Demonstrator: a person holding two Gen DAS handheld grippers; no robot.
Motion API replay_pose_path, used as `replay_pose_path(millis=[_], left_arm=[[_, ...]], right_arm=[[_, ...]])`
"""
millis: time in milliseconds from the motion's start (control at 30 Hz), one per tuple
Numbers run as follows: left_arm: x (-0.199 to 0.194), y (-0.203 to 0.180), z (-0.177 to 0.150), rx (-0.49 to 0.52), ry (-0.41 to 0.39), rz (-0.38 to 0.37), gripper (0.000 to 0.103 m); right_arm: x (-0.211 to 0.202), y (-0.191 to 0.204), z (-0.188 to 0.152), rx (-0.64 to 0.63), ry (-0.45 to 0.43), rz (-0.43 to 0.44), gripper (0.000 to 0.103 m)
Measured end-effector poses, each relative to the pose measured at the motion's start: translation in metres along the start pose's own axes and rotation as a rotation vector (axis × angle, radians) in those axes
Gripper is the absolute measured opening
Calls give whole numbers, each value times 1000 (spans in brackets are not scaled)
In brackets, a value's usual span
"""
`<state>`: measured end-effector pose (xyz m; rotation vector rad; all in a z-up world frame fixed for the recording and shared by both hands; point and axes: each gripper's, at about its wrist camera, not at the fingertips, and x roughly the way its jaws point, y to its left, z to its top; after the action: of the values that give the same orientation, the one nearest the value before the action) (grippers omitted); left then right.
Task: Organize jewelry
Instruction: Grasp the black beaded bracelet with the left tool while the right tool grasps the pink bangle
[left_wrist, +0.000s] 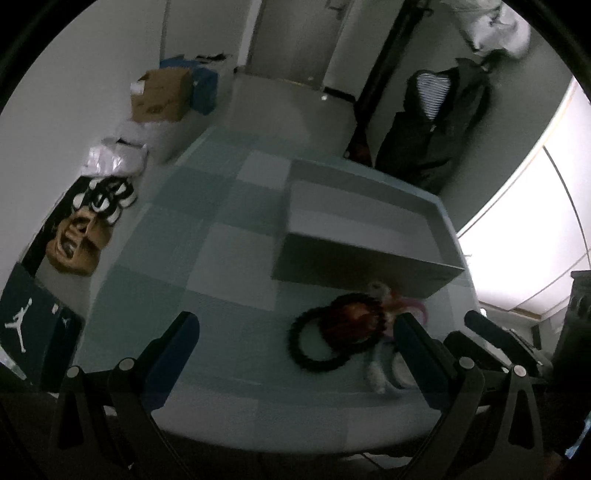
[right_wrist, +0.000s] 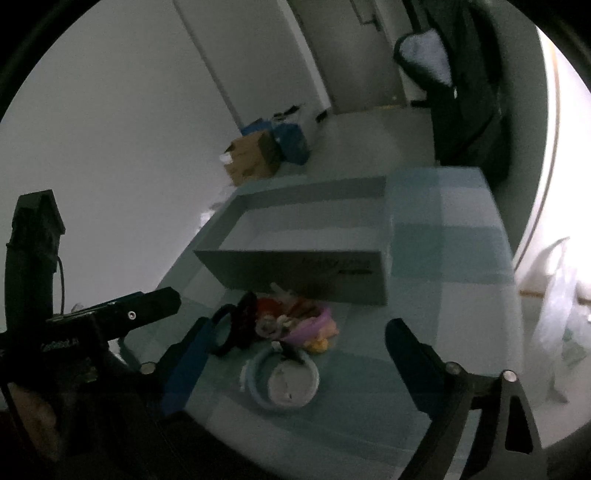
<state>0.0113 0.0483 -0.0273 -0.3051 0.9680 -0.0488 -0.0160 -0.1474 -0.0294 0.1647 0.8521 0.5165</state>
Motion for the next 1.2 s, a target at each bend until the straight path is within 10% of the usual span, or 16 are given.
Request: replay_pose_path(millis=[533,1200], left_arm=[[22,18,-3,-43,127,-3,102],[37,-4,-8,134,168,21,102]], right_arm=[[34,-12,7,93,105,34,21],[10,-24,13,187,36,110,6]])
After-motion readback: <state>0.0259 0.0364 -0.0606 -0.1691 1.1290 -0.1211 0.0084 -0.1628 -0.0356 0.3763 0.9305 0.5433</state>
